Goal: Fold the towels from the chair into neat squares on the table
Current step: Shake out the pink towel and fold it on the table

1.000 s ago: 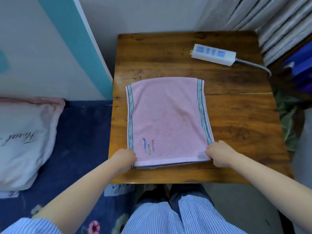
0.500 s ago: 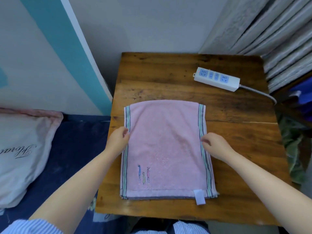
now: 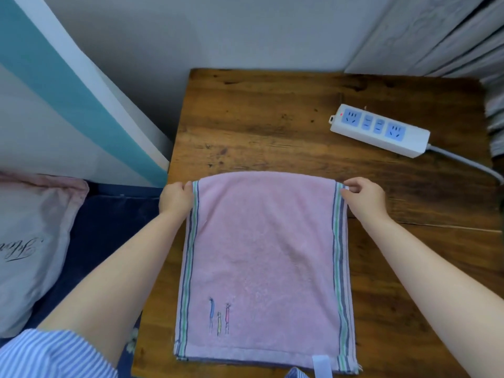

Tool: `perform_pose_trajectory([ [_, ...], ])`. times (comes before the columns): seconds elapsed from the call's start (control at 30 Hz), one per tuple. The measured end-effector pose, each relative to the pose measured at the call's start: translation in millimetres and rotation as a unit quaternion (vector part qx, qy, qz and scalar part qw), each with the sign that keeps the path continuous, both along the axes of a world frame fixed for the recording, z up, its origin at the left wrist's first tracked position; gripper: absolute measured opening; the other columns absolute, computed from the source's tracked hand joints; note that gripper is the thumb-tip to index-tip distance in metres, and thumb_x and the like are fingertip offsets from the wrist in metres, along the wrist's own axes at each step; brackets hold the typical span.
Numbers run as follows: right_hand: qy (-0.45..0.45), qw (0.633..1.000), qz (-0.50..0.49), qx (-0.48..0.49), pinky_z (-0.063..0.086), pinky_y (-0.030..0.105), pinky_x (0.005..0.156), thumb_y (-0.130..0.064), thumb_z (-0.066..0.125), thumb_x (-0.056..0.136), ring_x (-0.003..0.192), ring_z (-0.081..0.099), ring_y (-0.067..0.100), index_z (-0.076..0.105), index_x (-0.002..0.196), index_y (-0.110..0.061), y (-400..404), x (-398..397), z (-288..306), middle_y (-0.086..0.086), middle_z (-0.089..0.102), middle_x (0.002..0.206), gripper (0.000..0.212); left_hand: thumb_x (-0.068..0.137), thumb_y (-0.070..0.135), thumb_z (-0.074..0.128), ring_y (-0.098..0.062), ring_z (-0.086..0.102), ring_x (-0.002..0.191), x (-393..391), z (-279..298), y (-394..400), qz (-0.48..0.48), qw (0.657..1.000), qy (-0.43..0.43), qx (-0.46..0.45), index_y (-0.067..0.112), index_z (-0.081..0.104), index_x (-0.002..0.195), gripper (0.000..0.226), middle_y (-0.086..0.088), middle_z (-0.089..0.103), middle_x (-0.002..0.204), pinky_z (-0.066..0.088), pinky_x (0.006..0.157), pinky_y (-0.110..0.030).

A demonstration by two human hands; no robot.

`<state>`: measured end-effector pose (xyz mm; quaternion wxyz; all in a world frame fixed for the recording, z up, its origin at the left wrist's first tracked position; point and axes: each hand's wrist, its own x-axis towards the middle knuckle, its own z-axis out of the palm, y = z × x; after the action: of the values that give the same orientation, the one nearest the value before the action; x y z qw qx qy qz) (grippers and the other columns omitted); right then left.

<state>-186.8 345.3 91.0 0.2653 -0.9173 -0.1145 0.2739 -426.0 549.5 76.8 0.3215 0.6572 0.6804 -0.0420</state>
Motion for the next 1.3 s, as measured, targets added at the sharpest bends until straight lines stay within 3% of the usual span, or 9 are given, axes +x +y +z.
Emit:
perform_pose_trajectory([
  [0.07,0.009,0.999,-0.033,0.013,0.043,0.027,0.077,-0.010,0.054,0.090,0.098,0.055,0.020,0.059,0.114,-0.007,1,3,-5,0.012,0.061,0.117,0.025,0.099,0.028,0.038,-0.025,0.053,0.083,0,-5,3,0.042,0.997,-0.055,-0.023,0.011,0.054,0.076,0.033,-0.009,0.055,0.082,0.042,0.074,-0.032],
  [0.17,0.008,0.998,-0.049,0.030,0.043,0.027,0.076,-0.009,0.054,0.089,0.091,0.052,0.014,0.061,0.112,-0.005,1,4,-9,0.013,0.063,0.114,0.024,0.097,0.023,0.043,-0.025,0.054,0.086,2,-7,3,0.074,0.992,-0.104,-0.016,0.009,0.058,0.088,0.023,-0.009,0.056,0.087,0.043,0.075,-0.032],
  [0.3,-0.054,0.998,-0.013,0.009,0.043,0.028,0.081,-0.009,0.052,0.091,0.103,0.058,0.026,0.062,0.112,0.000,1,5,-10,0.016,0.063,0.115,0.025,0.097,0.020,0.042,-0.023,0.052,0.082,2,-8,-2,0.063,0.989,-0.125,0.039,0.009,0.055,0.088,0.020,-0.009,0.056,0.087,0.038,0.069,-0.030],
  [0.73,-0.158,0.970,0.112,-0.144,0.032,0.041,0.102,-0.027,0.043,0.095,0.121,0.039,0.032,0.039,0.134,-0.007,10,-7,-6,0.019,0.042,0.132,0.044,0.094,0.015,0.049,-0.029,0.053,0.097,18,-11,-3,0.040,0.988,-0.025,0.144,0.002,0.054,0.107,0.019,-0.016,0.054,0.112,0.042,0.076,-0.035],
  [0.87,-0.231,0.935,0.256,-0.082,0.038,0.048,0.102,-0.024,0.041,0.083,0.114,0.056,0.037,0.059,0.117,-0.006,34,-55,-9,0.020,0.057,0.124,0.043,0.090,0.007,0.049,-0.034,0.049,0.113,36,-5,-34,-0.100,0.971,-0.092,0.197,-0.003,0.058,0.111,0.025,-0.021,0.055,0.118,0.040,0.095,-0.037],
  [1.0,-0.178,0.872,0.432,-0.146,0.023,0.044,0.099,-0.036,0.033,0.076,0.111,0.061,0.031,0.066,0.113,-0.014,45,-74,-31,0.012,0.062,0.124,0.054,0.082,0.045,0.012,-0.032,0.024,0.142,47,-24,-59,-0.323,0.938,-0.034,0.125,0.008,0.043,0.137,0.073,-0.013,0.034,0.150,0.019,0.114,-0.045],
  [1.07,-0.169,0.860,0.453,-0.161,0.016,0.042,0.102,-0.043,0.026,0.078,0.124,0.051,0.028,0.057,0.125,-0.016,45,-65,-33,0.010,0.050,0.138,0.062,0.071,0.055,-0.003,-0.024,0.006,0.147,41,-32,-56,-0.360,0.928,0.022,0.095,0.021,0.025,0.146,0.087,-0.004,0.014,0.157,0.003,0.117,-0.042],
  [1.17,-0.172,0.869,0.437,-0.153,-0.013,0.035,0.111,-0.055,-0.011,0.070,0.138,-0.014,0.015,0.005,0.147,-0.022,29,-42,-40,-0.002,-0.016,0.148,0.084,0.068,0.060,-0.009,-0.024,-0.005,0.147,24,-35,-42,-0.368,0.923,0.072,0.091,0.027,0.014,0.148,0.089,-0.001,0.003,0.159,-0.003,0.117,-0.042],
  [1.3,-0.162,0.896,0.366,-0.191,-0.011,0.033,0.112,-0.051,0.005,0.090,0.144,-0.013,0.019,-0.004,0.147,-0.018,4,-17,-38,0.003,-0.012,0.156,0.066,0.085,0.056,0.007,-0.025,-0.006,0.146,-6,-33,-18,-0.330,0.930,0.136,0.091,0.021,0.005,0.149,0.073,-0.005,-0.003,0.158,-0.002,0.117,-0.043],
])
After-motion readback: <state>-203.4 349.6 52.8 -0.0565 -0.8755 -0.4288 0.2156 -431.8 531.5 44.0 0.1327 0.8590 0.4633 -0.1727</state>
